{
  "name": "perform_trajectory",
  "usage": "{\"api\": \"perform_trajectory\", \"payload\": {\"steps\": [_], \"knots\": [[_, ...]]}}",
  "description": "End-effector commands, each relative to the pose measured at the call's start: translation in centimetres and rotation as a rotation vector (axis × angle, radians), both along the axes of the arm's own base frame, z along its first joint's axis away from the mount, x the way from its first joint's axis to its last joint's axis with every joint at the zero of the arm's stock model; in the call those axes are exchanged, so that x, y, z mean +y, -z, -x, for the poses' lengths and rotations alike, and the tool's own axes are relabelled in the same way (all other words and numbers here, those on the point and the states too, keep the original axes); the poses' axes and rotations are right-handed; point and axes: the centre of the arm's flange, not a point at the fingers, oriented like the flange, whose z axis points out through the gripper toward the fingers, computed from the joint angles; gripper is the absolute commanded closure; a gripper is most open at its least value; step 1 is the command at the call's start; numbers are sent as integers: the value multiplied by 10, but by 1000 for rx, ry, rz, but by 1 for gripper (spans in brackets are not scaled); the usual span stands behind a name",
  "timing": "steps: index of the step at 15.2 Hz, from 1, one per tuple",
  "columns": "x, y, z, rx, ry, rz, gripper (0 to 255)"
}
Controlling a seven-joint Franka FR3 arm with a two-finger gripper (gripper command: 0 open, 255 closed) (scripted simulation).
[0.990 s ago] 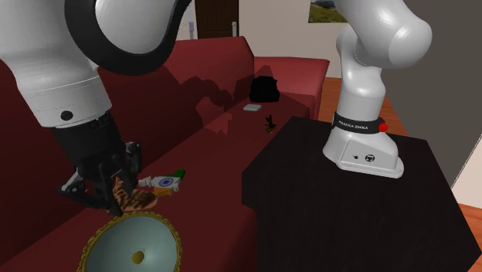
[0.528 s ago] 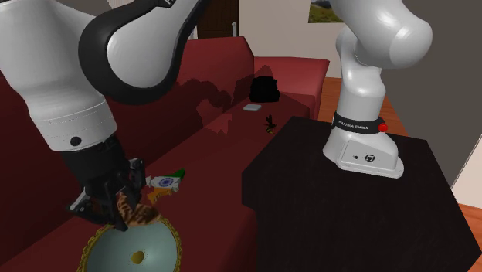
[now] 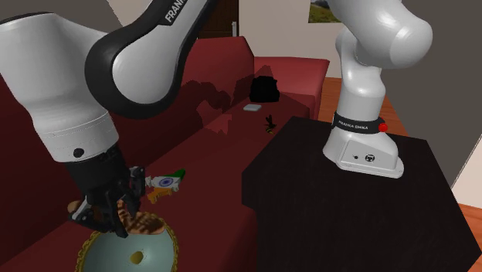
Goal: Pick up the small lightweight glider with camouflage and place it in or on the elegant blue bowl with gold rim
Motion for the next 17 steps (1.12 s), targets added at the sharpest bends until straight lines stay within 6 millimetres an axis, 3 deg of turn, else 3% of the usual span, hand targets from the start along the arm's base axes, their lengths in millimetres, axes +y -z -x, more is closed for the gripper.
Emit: {"api": "perform_trajectory", "payload": {"steps": [1,3,4,9,13,17], "knots": [[-2,6,1,8,-1,9,255],[-2,6,1,8,-1,9,255],[-2,6,2,9,-1,9,0],[-2,6,1,8,-1,9,0],[2,-43,-5,8,-1,9,0],[2,-43,-5,8,-1,9,0]]}}
